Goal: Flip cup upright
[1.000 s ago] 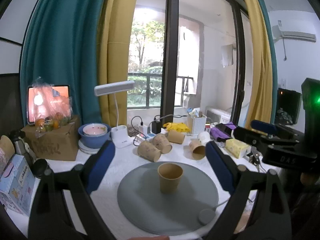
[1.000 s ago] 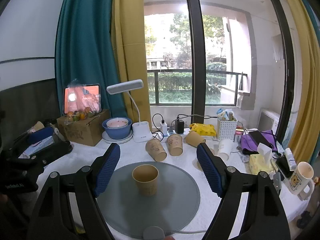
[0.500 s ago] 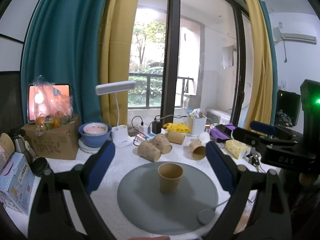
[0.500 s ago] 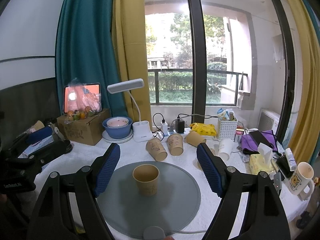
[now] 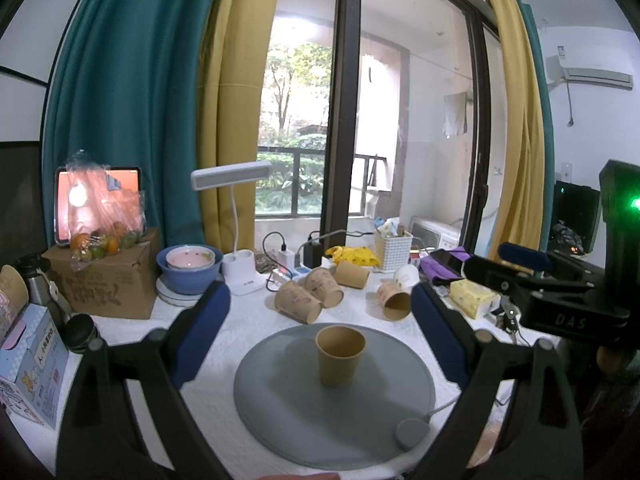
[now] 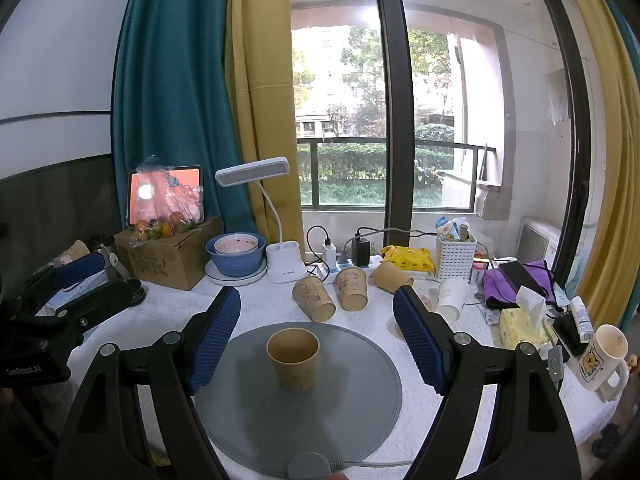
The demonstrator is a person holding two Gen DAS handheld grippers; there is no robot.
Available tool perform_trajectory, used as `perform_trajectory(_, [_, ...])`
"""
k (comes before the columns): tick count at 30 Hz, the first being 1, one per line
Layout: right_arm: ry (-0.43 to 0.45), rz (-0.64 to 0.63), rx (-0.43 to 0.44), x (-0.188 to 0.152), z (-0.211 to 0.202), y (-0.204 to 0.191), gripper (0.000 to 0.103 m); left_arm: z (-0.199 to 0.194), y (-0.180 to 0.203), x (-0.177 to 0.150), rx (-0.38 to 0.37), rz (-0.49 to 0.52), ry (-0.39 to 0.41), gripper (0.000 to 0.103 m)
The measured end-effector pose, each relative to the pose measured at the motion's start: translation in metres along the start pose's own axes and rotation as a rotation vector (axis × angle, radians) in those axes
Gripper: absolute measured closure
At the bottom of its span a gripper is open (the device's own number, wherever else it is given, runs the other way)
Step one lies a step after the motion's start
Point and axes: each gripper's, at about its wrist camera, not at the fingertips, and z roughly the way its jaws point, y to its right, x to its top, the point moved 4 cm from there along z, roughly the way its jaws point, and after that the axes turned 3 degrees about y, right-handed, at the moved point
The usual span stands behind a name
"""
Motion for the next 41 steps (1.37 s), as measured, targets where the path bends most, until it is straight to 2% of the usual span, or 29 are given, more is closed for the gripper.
perform_trajectory(34, [-0.002,-0.002,0.003,-0.0006,0.0004,-0.0026,0.021,-0.0015,-0.0003,-0.0011,0.0,-0.002,0.0,0.01])
perform_trajectory(41, [-0.002,-0.001,0.005,-0.0006,0.0006,-0.0027,0.021,-0.0025,0.002,-0.0016,-0.008,-0.004,0.021,0.01])
